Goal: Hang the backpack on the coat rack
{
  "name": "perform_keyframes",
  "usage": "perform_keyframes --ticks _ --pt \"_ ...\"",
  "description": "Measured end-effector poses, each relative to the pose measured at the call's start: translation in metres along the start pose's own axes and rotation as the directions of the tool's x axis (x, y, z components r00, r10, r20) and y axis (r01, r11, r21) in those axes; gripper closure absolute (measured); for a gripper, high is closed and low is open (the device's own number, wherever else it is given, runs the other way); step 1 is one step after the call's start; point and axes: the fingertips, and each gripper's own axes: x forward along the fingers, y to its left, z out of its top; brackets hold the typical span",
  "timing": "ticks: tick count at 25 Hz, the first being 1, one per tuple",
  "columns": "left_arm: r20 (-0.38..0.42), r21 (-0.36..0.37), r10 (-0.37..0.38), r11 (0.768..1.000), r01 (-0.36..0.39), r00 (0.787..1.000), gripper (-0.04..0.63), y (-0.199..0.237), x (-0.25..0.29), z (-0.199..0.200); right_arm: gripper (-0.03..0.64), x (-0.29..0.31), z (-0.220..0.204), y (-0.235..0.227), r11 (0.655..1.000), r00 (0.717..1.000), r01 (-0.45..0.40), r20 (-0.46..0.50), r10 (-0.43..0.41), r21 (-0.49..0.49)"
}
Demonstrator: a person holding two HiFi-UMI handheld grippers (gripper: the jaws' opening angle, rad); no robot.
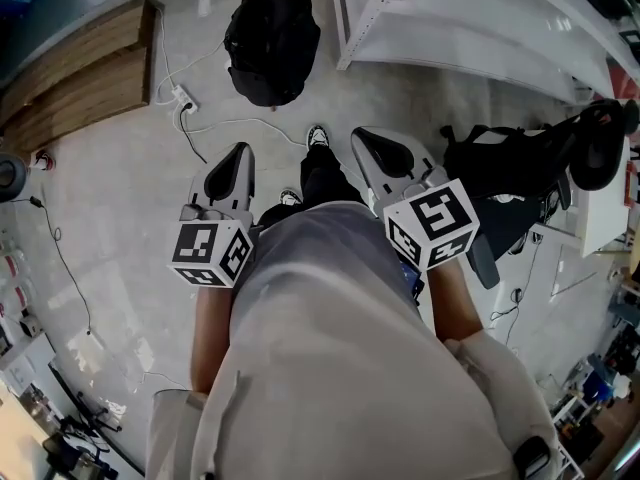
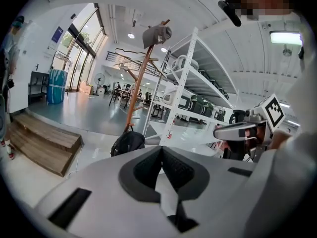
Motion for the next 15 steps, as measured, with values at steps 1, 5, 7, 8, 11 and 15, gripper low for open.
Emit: perform_keyframes --ticks 1,5,7,8,11,15 --pt "-0.005 0.002 0.002 1.0 -0.002 1.0 0.588 0.0 0.001 -0.001 0.606 0.001 -0.001 0.0 1.0 1.0 0.001 -0.007 -0.001 -0.009" --pt "-0.013 0.004 0.006 1.0 -0.006 1.0 0.588 0.0 0.0 -0.005 0.606 0.004 -0.005 0.002 1.0 1.0 -0.005 -0.018 0.005 -0.002" --pt "-0.016 -0.002 -0.001 1.0 0.001 1.0 0.588 -0.002 0.001 -0.004 0.606 0.006 -0.006 -0.001 1.0 1.0 0.003 -0.016 -0.003 0.015" --pt "-0.015 -0.007 -0.005 1.0 0.005 1.0 0.589 -0.003 0.001 -0.003 0.606 0.007 -0.006 -0.003 1.0 1.0 0.008 -0.016 -0.008 0.026" --pt "-0.013 -0.01 -0.003 1.0 0.003 1.0 0.589 -0.004 0.003 0.0 0.606 0.008 -0.007 -0.008 0.999 1.0 0.017 -0.026 -0.016 0.042" --pt "-0.019 -0.011 0.009 1.0 -0.009 1.0 0.589 -0.001 0.006 0.001 0.606 0.009 -0.008 -0.012 0.999 0.999 0.025 -0.042 -0.023 0.044"
